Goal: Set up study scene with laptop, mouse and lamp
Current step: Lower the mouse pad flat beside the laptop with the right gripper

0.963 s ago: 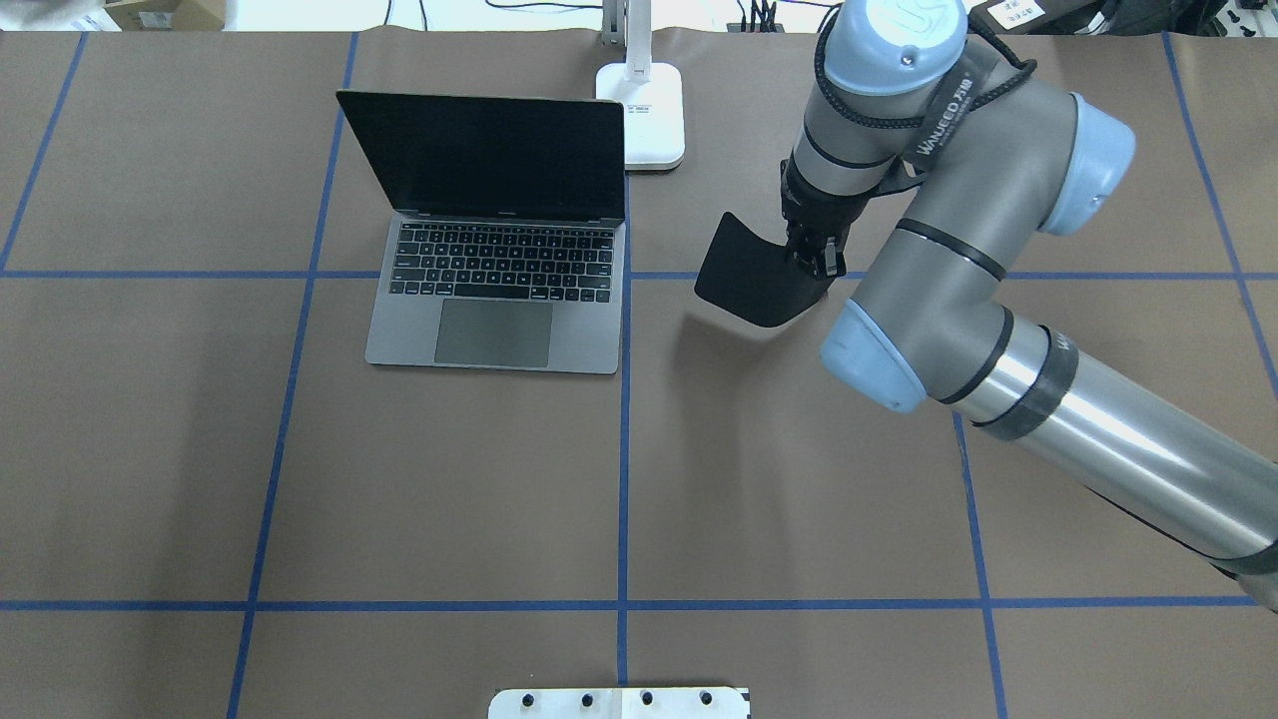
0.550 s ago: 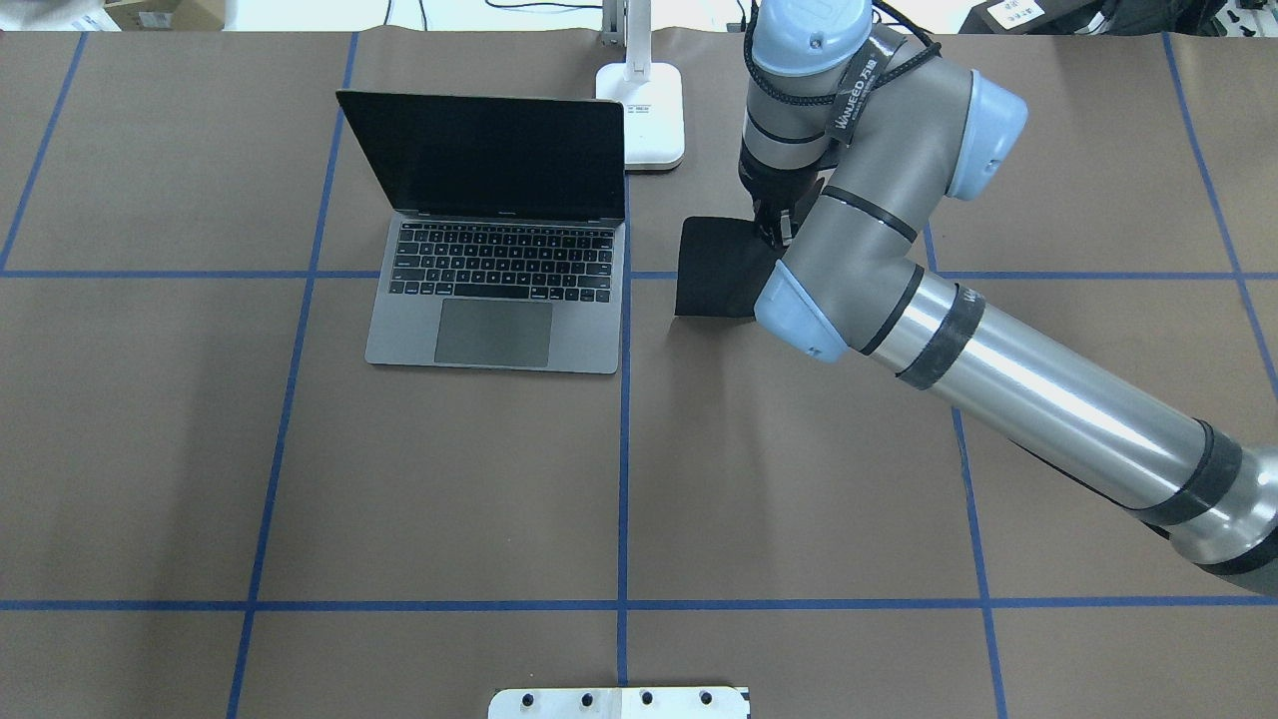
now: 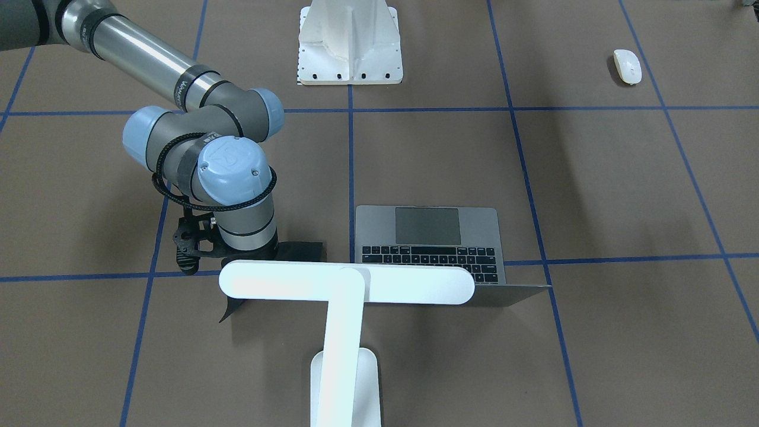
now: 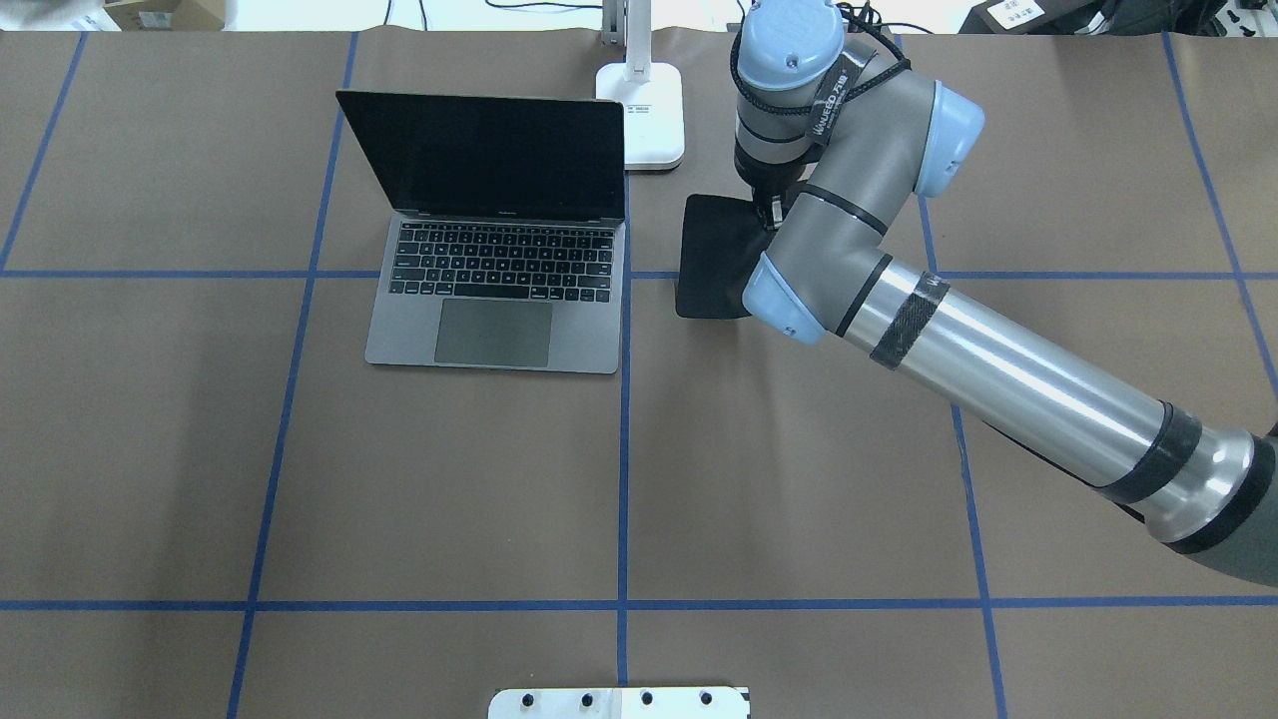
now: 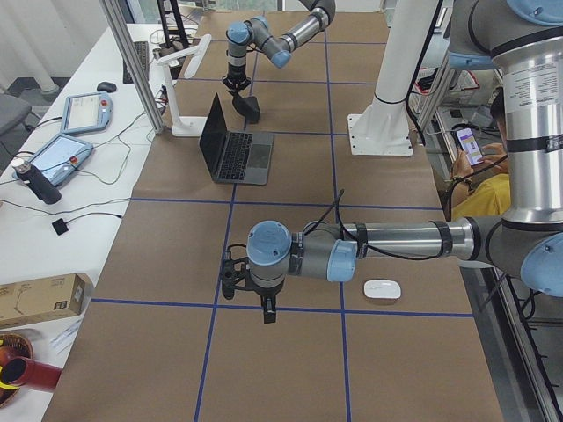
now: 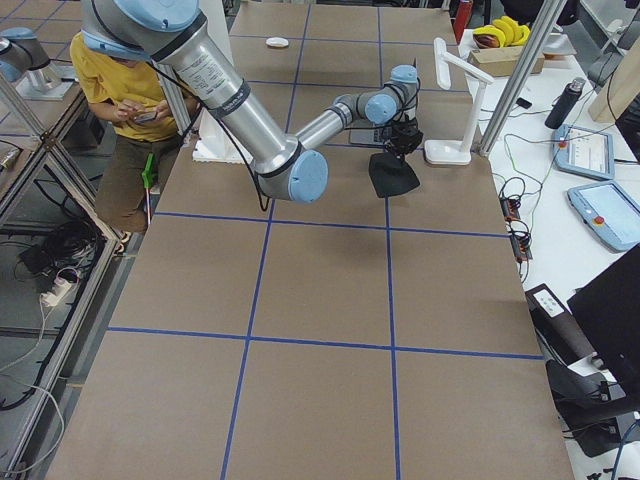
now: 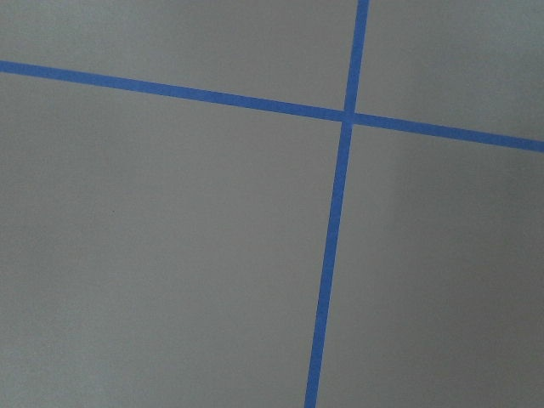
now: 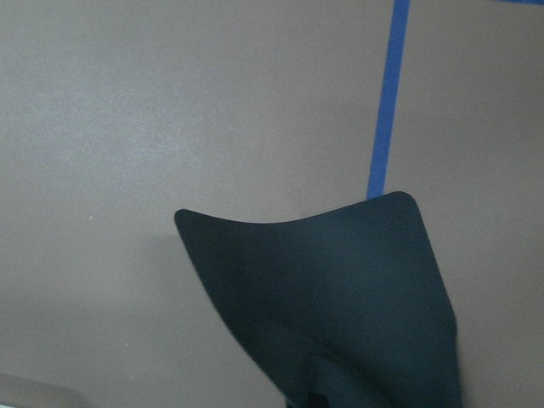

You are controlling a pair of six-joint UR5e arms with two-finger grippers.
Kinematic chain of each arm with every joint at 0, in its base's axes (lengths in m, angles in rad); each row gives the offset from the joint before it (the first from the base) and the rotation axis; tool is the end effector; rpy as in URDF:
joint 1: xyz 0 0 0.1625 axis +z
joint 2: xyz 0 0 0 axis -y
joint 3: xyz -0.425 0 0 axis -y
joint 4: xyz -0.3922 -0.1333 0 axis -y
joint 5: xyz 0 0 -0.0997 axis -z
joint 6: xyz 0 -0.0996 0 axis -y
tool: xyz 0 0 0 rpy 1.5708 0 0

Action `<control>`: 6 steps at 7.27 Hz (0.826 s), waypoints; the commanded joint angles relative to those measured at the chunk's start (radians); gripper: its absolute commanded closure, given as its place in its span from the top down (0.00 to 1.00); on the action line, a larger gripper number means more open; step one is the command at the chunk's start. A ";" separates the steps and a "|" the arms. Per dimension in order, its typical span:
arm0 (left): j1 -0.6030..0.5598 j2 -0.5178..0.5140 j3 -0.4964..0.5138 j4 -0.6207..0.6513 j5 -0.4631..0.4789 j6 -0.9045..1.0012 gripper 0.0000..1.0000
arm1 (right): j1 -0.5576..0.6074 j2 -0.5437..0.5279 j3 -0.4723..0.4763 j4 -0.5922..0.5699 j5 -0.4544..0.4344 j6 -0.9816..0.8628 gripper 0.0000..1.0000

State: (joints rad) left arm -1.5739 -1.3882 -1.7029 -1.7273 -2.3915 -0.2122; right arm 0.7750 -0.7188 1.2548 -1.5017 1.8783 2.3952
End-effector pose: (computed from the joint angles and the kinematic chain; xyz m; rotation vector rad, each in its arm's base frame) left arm -0.0617 -0.4207 0.6572 0.0139 0.8267 -0.1594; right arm -0.4944 -0.6286 0.2634 -0.3431 -0.6501 1.4416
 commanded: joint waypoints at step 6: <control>0.000 0.000 0.002 0.000 0.000 0.001 1.00 | -0.088 0.050 -0.043 0.061 -0.079 0.192 0.00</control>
State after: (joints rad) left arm -1.5739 -1.3883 -1.7022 -1.7273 -2.3915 -0.2119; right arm 0.7150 -0.6924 1.2240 -1.4464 1.8238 2.5301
